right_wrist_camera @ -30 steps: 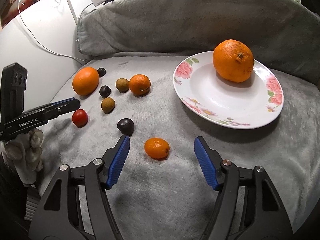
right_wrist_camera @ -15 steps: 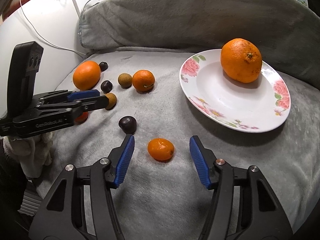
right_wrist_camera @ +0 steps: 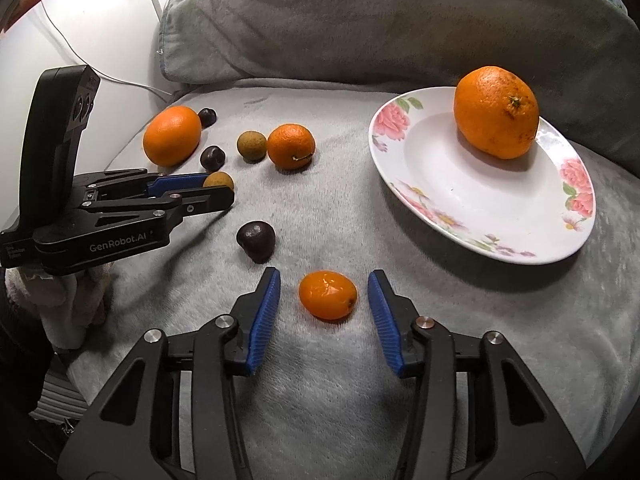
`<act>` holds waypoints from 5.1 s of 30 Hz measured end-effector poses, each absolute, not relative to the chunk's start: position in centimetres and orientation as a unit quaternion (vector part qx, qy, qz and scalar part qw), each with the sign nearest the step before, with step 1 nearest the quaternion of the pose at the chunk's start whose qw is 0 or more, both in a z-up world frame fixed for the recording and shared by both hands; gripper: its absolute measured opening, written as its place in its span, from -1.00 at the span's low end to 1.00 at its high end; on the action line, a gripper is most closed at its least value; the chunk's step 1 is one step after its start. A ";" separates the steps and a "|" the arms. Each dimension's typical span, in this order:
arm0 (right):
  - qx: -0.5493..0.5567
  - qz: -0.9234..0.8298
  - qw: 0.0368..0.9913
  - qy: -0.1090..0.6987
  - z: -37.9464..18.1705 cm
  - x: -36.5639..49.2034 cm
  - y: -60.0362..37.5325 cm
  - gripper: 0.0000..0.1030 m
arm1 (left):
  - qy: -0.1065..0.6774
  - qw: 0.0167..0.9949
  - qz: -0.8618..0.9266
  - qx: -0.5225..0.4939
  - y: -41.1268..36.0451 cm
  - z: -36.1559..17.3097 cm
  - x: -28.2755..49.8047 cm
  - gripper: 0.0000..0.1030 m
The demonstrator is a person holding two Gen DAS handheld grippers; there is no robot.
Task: Organize fruits
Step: 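Grasp the kumquat with the right gripper while the left gripper grasps a kiwi, then carry the kumquat and kiwi over the plate and open both grippers, then move both tools back toward the remaining fruits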
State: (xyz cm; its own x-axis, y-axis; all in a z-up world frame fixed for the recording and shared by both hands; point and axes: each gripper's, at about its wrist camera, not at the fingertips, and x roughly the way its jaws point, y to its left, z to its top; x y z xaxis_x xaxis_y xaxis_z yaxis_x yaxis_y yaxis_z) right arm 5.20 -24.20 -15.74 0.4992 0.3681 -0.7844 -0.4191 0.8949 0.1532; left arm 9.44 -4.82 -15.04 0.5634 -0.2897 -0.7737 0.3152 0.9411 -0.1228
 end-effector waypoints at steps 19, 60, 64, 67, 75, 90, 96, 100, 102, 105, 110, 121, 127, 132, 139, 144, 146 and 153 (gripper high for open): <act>-0.012 0.218 0.869 0.445 -15.5 5.3 -24.9 -0.44 | 0.425 0.889 -0.168 -0.006 -4.0 -14.5 9.1 -0.55; 0.013 0.124 0.914 0.386 -11.2 6.3 -32.7 -0.43 | 0.386 0.883 -0.267 -0.011 -14.3 -10.8 11.3 -0.55; 0.014 0.121 0.914 0.387 -11.3 6.5 -32.9 -0.43 | 0.389 0.882 -0.266 -0.007 -14.6 -11.0 11.4 -0.55; 0.014 0.118 0.914 0.387 -11.4 6.6 -33.0 -0.43 | 0.389 0.882 -0.264 -0.002 -14.8 -11.0 11.4 -0.54; 0.027 0.111 0.917 0.382 -11.2 6.8 -33.5 -0.05 | 0.384 0.884 -0.268 0.006 -15.2 -10.8 11.3 -0.52; 0.036 0.081 0.933 0.350 -9.7 5.9 -34.7 0.73 | 0.360 0.899 -0.250 0.019 -15.2 -9.9 10.6 0.54; 0.038 0.080 0.933 0.349 -9.4 5.8 -34.6 0.74 | 0.360 0.901 -0.240 0.023 -15.0 -9.8 10.4 0.54; 0.044 0.086 0.934 0.345 -9.2 5.7 -34.6 0.74 | 0.358 0.903 -0.237 0.020 -14.6 -9.6 10.3 0.54; 0.045 0.090 0.934 0.344 -9.0 5.6 -34.5 0.74 | 0.356 0.904 -0.235 0.020 -14.4 -9.5 10.1 0.54; 0.043 0.096 0.934 0.342 -8.8 5.5 -34.2 0.74 | 0.353 0.906 -0.232 0.016 -13.9 -9.2 9.9 0.54; 0.036 0.112 0.936 0.332 -8.1 5.2 -33.4 0.74 | 0.348 0.911 -0.221 0.010 -12.6 -8.8 9.6 0.54; 0.011 0.166 0.935 0.313 -6.5 5.5 -30.2 0.74 | 0.340 0.925 -0.168 -0.009 -6.5 -8.3 7.9 0.54; -0.027 0.204 0.929 0.309 -6.2 5.7 -27.2 0.74 | 0.342 0.930 -0.130 -0.022 -2.6 -8.4 6.3 0.54; -0.051 0.225 0.919 0.318 -6.5 6.5 -24.6 0.74 | 0.349 0.930 -0.111 -0.033 -0.2 -8.9 5.0 0.54; -0.071 0.259 0.901 0.342 -7.6 8.1 -21.6 0.74 | 0.364 0.925 -0.102 -0.047 1.4 -10.2 3.6 0.54; -0.100 0.281 0.887 0.354 -8.2 9.0 -19.4 0.74 | 0.370 0.921 -0.107 -0.061 1.7 -10.8 2.7 0.54; -0.115 0.293 0.879 0.358 -8.5 9.2 -18.4 0.74 | 0.374 0.919 -0.111 -0.066 1.7 -11.2 2.6 0.54; -0.201 0.342 0.837 0.378 -9.5 9.8 -14.5 0.59 | 0.387 0.910 -0.131 -0.074 0.9 -12.5 2.3 0.53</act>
State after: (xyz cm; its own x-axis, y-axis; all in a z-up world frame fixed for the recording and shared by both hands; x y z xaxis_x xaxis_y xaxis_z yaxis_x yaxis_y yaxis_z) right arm 9.82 -14.49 -9.53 0.4802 0.4200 -0.7701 -0.7239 0.6856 -0.0774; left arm 2.31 0.91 -12.45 0.6663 -0.2963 -0.6843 0.1820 0.9545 -0.2361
